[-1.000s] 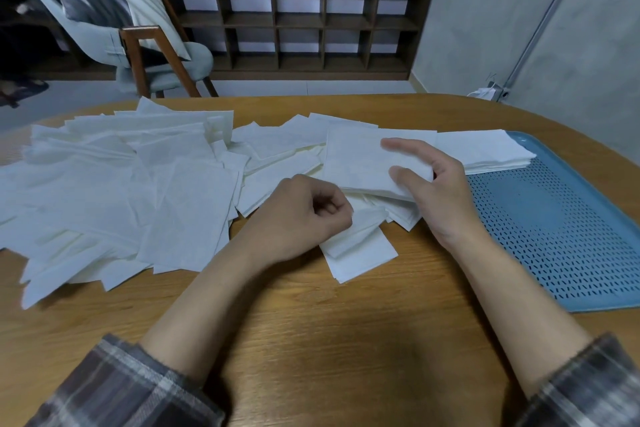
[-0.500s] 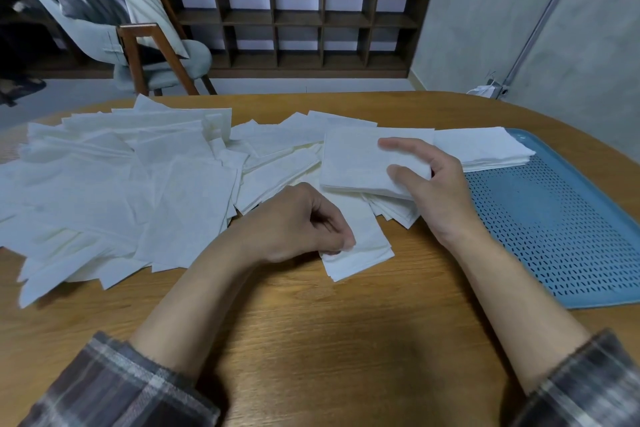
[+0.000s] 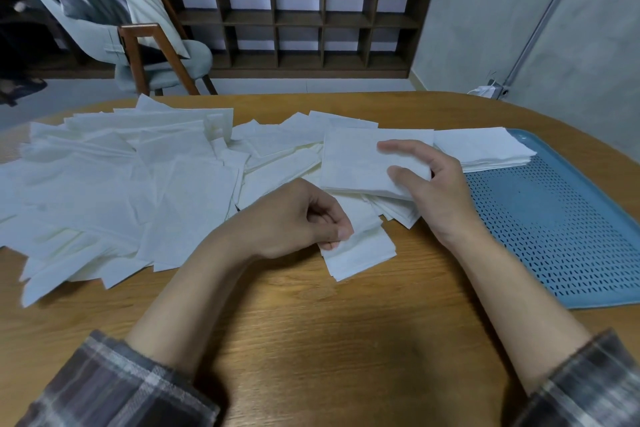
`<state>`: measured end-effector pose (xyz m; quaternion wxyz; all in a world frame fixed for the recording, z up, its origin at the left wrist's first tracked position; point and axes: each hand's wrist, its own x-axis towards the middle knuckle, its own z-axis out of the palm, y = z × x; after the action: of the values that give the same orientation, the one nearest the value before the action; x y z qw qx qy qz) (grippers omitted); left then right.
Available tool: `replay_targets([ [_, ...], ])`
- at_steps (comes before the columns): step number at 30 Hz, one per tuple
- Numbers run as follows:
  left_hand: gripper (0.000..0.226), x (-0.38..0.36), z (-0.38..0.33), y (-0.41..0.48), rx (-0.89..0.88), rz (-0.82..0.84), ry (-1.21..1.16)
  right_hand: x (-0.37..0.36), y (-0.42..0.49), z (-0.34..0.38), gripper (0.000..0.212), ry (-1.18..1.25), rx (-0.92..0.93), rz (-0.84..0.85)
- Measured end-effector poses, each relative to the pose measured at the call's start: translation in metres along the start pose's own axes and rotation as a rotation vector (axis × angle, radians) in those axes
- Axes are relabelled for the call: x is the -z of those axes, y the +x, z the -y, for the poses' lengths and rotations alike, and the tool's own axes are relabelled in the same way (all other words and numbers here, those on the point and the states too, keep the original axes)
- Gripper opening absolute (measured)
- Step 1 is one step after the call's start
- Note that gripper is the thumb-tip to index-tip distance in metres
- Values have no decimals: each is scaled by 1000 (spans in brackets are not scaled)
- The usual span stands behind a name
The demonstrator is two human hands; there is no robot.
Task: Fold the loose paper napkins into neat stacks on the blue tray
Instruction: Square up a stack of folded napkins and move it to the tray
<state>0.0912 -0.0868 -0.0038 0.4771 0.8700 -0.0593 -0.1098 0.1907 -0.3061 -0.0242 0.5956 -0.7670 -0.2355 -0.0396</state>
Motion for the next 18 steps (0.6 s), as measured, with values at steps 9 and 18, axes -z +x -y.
replay_targets([
  [9,16,-11,-10,-2,-15,-35,134,0,0,0,36,-1,-4,17],
  [18,12,-8,-14,-4,-217,-450,-79,1,-2,4,26,38,35,120],
])
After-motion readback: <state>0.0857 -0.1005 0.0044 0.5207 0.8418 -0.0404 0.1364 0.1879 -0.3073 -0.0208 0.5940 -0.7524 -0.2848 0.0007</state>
